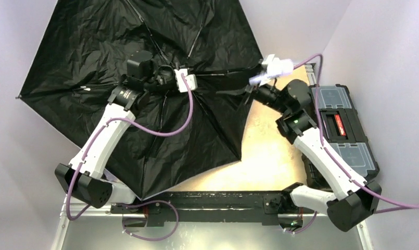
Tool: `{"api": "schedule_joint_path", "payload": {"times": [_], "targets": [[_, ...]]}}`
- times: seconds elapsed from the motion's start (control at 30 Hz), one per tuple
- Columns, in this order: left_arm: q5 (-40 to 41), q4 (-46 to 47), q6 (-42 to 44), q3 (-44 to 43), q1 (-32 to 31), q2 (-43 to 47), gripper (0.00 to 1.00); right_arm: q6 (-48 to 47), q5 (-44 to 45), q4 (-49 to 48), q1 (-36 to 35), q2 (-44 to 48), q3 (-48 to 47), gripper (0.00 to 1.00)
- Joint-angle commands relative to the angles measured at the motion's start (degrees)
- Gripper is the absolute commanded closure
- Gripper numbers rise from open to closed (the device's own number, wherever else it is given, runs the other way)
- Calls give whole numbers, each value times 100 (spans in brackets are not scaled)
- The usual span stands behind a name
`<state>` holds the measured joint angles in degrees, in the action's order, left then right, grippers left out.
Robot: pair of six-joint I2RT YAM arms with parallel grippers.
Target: Open the umbrella
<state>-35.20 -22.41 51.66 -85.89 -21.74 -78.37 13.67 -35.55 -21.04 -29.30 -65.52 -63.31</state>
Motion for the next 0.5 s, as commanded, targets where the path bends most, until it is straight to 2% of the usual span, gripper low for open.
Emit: {"api": "schedule_joint_path", "payload": {"times": [0.0,0.17,0.27,0.37,0.47], "targets": [[76,341,1975,-339,109,289,100,545,-22,797,998,71,-30,12],[188,296,3971,-347,136,432,100,647,-508,1821,1295,-84,-1000,14],[291,-209,4969,-733,135,350,100,1157,-1148,2054,1278,-300,-1528,13],[357,-708,5641,-1091,135,263,100,1697,-1643,1823,1046,-425,-1708,10],[371,-806,6103,-1115,135,245,100,1754,-1799,1926,735,-570,-1928,8]]}}
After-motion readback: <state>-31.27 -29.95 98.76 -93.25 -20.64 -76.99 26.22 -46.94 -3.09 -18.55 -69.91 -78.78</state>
